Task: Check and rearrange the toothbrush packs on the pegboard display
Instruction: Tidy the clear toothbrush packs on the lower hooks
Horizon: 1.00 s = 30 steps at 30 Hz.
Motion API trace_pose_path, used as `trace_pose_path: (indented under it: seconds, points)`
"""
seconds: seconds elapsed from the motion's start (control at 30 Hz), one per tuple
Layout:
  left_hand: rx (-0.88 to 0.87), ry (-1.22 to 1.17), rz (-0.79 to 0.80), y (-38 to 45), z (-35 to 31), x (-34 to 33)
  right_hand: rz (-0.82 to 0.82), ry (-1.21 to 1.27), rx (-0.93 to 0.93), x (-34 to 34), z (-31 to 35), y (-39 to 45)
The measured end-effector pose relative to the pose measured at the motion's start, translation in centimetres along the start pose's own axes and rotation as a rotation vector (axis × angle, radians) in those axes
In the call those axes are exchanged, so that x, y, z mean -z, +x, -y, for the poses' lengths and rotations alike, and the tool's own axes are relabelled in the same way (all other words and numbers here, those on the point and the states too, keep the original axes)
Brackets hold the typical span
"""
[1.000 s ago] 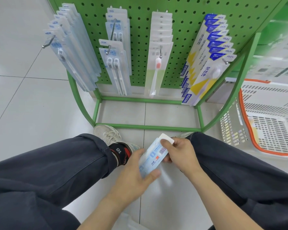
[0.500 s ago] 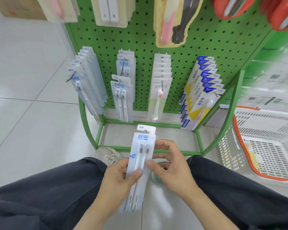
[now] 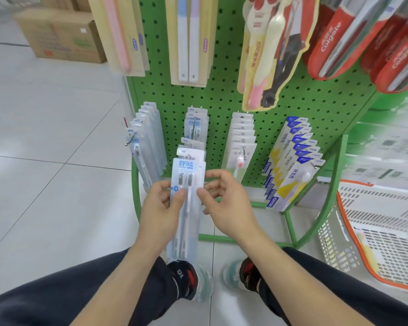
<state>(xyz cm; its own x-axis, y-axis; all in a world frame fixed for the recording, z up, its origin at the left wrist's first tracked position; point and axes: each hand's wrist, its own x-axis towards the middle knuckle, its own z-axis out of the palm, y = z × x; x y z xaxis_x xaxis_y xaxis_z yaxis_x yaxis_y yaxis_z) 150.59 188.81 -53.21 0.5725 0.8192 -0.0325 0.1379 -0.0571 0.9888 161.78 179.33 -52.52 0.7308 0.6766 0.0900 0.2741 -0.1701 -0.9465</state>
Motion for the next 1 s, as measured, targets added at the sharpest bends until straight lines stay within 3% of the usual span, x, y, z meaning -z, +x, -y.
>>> trace_pose_path:
  seconds: [0.67, 0.83, 0.9, 1.0]
  points:
    - [-0.076, 0.091, 0.03, 3.8, 2.9, -1.0, 0.009, -0.386, -0.001, -0.3, 0.2, 3.1]
    - [-0.046, 0.101, 0.023, 4.8, 3.3, -1.2, -0.24, -0.444, 0.335, 0.7, 3.1, 4.1]
    - [-0.025, 0.074, 0.029, 5.1, 3.3, -1.3, -0.241, -0.494, 0.439, 0.9, 4.6, 6.1]
    - [0.005, 0.053, 0.028, 5.6, 3.6, -1.5, -0.171, -0.673, 0.436, 1.2, 6.3, 10.6]
